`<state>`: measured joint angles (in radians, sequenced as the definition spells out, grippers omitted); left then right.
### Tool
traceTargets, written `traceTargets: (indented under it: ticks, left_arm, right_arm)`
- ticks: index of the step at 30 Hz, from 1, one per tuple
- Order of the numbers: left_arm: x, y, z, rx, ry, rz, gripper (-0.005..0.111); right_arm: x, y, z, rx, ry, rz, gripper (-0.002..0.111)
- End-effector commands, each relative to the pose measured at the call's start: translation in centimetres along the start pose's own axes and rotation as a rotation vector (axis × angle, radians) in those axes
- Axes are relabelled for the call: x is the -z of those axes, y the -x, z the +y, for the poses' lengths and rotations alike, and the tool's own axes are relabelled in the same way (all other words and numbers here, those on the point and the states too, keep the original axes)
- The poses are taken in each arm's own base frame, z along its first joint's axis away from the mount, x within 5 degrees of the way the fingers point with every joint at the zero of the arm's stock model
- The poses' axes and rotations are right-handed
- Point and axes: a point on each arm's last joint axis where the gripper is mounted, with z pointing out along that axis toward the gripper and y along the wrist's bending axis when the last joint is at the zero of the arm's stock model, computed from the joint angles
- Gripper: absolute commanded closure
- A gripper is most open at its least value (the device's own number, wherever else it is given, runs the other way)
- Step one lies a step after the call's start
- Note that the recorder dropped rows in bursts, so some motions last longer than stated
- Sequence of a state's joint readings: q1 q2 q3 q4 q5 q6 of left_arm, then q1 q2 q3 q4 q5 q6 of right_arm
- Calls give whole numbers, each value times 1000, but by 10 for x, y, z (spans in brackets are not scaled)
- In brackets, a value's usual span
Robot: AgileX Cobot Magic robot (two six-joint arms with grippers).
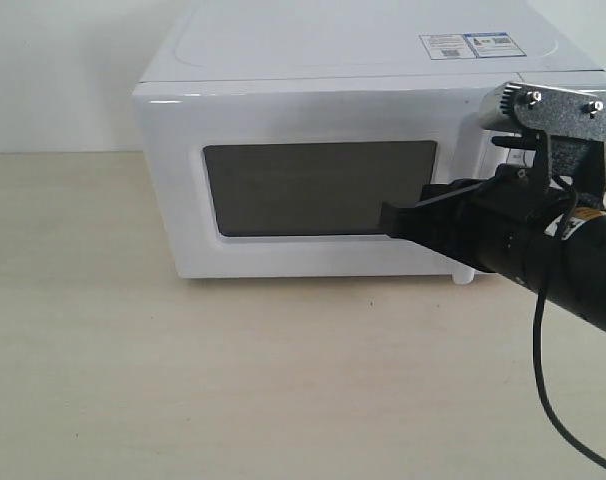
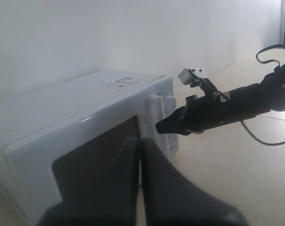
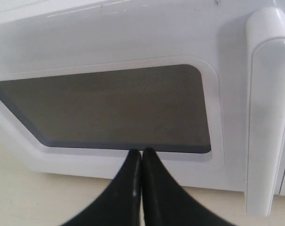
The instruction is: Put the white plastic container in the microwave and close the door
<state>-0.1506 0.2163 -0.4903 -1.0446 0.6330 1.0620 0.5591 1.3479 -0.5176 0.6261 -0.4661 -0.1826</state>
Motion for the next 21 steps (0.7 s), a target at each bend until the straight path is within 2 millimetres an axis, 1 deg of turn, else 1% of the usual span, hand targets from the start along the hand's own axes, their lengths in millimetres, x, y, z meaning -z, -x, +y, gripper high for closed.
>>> traceTargets:
  ticks: [1, 4, 5, 6, 8, 10, 13, 14, 16, 18, 21]
  left_arm:
    - [17, 2, 6, -89, 180, -15, 103]
    - [35, -3, 10, -46, 342, -7, 103]
    - [42, -8, 14, -11, 430, 7, 103]
    - [46, -15, 19, 71, 520, 8, 103]
    - [47, -26, 28, 199, 632, 15, 103]
    - [42, -37, 30, 253, 646, 26, 103]
    - [36, -55, 34, 229, 657, 56, 103]
    - [30, -64, 37, 191, 657, 17, 103]
    - [23, -78, 38, 177, 646, -24, 103]
    - [19, -92, 39, 207, 637, -44, 103]
    - [15, -113, 39, 299, 638, -11, 103]
  right_arm:
    - [2, 0, 0, 12, 4, -3, 108]
    - [2, 0, 0, 10, 4, -3, 108]
    - [2, 0, 0, 10, 4, -3, 108]
    - [2, 0, 0, 10, 4, -3, 108]
    - [2, 0, 0, 10, 4, -3, 108]
    - [2, 0, 0, 10, 4, -3, 108]
    - [2, 0, 0, 10, 4, -3, 108]
    - [2, 0, 0, 10, 4, -3, 108]
    - [2, 0, 0, 10, 4, -3, 108]
    - [2, 0, 0, 10, 4, -3, 108]
    - [2, 0, 0, 10, 4, -3, 108]
